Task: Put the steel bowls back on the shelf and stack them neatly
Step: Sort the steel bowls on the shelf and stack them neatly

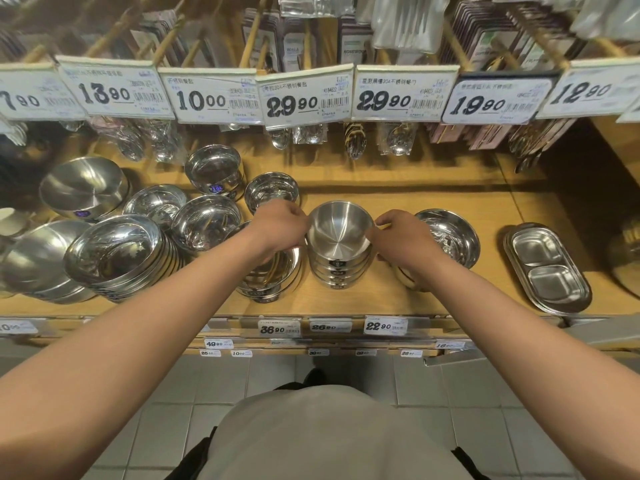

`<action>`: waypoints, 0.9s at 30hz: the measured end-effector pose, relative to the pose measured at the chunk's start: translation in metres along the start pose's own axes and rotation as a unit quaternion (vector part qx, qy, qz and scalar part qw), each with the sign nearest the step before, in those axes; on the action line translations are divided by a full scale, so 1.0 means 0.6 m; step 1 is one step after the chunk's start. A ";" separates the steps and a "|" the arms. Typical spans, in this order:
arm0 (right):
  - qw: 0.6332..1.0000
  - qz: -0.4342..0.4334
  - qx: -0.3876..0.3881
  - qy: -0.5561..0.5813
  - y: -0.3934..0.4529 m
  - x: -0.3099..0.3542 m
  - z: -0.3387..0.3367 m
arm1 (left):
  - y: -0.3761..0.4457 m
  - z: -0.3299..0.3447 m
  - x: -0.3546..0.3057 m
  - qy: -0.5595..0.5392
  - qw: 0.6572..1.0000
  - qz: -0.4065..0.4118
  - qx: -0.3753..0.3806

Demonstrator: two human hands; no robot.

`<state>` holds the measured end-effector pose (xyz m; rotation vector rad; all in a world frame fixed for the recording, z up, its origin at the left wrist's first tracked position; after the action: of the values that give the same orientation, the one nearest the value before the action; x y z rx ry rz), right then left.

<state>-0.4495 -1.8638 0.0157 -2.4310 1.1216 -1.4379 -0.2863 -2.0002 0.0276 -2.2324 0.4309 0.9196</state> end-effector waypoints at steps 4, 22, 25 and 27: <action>0.998 -0.022 -0.051 0.025 -0.020 -0.003 -0.036 | -0.037 -0.026 0.001 -0.025 0.997 0.020 -0.065; 0.964 -0.117 -0.008 0.238 -0.150 -0.069 -0.056 | -0.245 -0.064 0.142 -0.288 0.936 0.044 -0.196; 0.969 -0.128 0.000 0.213 -0.179 -0.056 -0.043 | -0.272 -0.087 0.168 -0.301 0.930 0.044 -0.205; 0.970 -0.135 0.000 0.203 -0.197 -0.039 -0.029 | -0.285 -0.107 0.183 -0.313 0.925 0.050 -0.210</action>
<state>-0.4061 -1.7586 0.0593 -2.4302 0.8659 -2.0898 -0.0887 -1.9271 0.0617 -2.1191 0.0459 1.8409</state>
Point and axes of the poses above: each hand's wrist, its own y-axis towards the middle knuckle, its own z-axis out of the palm, x = y × z, the point moved 3 cm from there along y, towards the middle knuckle, and after that the axes turned 5 degrees about x, right-handed, at the moved point
